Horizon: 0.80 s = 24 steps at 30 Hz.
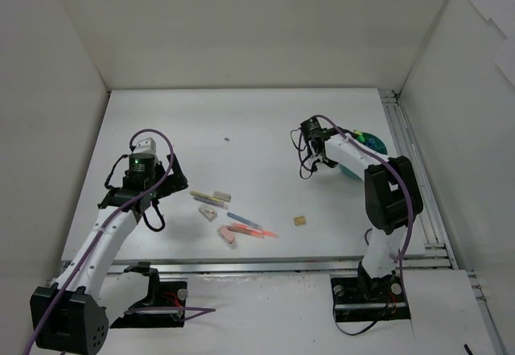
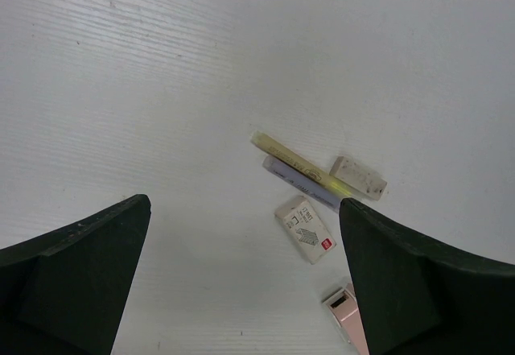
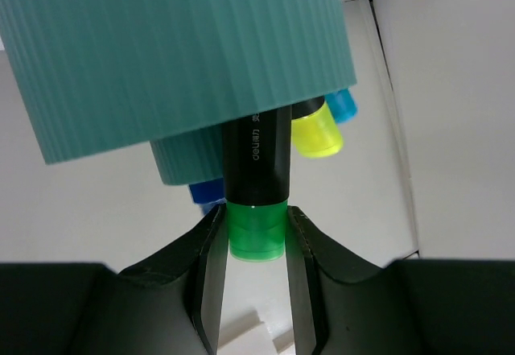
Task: Sort the stationery into containers
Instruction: Place the pen in the storage box.
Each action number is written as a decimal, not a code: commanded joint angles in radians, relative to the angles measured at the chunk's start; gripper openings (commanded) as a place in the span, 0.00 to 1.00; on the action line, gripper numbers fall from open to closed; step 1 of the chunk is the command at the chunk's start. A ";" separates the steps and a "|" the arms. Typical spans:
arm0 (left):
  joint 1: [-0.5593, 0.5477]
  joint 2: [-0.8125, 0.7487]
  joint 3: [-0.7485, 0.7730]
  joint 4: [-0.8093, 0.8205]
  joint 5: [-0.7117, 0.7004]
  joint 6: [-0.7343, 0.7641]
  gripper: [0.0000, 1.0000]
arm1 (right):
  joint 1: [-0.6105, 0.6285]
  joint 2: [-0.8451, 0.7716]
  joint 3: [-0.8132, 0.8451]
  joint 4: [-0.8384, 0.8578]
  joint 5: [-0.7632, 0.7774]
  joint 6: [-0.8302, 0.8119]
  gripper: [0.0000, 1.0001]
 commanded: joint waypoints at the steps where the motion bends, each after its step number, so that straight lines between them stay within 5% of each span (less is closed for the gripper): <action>1: -0.004 -0.003 0.032 0.038 -0.019 -0.008 1.00 | 0.005 0.006 -0.003 0.043 0.024 -0.096 0.00; 8: -0.004 0.014 0.035 0.039 -0.016 0.000 1.00 | 0.034 0.036 -0.020 0.047 -0.008 -0.070 0.06; 16: -0.004 -0.008 0.031 0.039 -0.010 0.012 1.00 | 0.046 0.017 0.031 0.046 0.014 -0.042 0.46; 24: -0.004 -0.061 0.026 0.038 0.009 0.014 1.00 | 0.054 -0.051 0.105 0.046 0.052 -0.009 0.62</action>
